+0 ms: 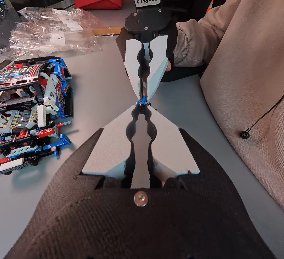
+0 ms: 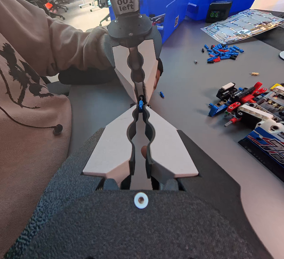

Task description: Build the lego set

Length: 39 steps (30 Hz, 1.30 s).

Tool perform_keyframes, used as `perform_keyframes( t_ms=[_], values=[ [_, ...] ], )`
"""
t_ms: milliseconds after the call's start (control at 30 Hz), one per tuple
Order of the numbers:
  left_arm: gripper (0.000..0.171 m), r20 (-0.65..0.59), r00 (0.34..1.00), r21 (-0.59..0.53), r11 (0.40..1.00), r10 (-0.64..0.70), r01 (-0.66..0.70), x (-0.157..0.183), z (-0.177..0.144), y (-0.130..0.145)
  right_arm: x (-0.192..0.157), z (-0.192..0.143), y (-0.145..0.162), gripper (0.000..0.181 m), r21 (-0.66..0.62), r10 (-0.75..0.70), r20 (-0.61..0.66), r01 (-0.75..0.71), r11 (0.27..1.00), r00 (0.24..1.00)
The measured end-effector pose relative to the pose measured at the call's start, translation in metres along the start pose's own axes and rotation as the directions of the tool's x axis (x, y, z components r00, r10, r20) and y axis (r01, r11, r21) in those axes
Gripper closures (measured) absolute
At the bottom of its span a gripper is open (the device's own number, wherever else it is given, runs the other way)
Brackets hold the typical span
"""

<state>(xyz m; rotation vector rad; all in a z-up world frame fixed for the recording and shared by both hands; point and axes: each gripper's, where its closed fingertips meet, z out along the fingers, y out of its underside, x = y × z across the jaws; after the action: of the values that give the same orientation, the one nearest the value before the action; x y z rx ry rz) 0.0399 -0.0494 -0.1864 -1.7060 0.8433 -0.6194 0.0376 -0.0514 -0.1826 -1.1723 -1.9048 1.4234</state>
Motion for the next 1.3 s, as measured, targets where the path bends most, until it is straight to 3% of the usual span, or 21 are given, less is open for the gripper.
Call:
perform_keyframes(
  t_ms=[433,800,967,1300],
  values=[
    [0.165,0.034,0.999,-0.094,0.995,0.042,-0.038,-0.001,0.006,0.012,0.002,0.004,0.010,0.179,-0.053,-0.001,-0.010,0.001,0.999,1.000],
    [0.165,0.107,0.962,-0.314,0.926,0.253,-0.208,-0.004,0.016,0.034,0.007,0.009,0.030,0.179,-0.197,-0.101,-0.057,0.088,0.977,0.993],
    [0.166,0.075,0.962,-0.334,0.916,0.262,-0.224,0.002,0.018,0.039,0.002,0.011,0.035,0.180,-0.190,-0.079,-0.005,0.077,0.979,0.997],
    [0.166,0.036,0.975,-0.416,0.891,0.218,-0.184,0.005,0.024,0.055,0.001,0.016,0.048,0.180,-0.294,-0.085,0.003,0.082,0.952,0.996]
  ],
)
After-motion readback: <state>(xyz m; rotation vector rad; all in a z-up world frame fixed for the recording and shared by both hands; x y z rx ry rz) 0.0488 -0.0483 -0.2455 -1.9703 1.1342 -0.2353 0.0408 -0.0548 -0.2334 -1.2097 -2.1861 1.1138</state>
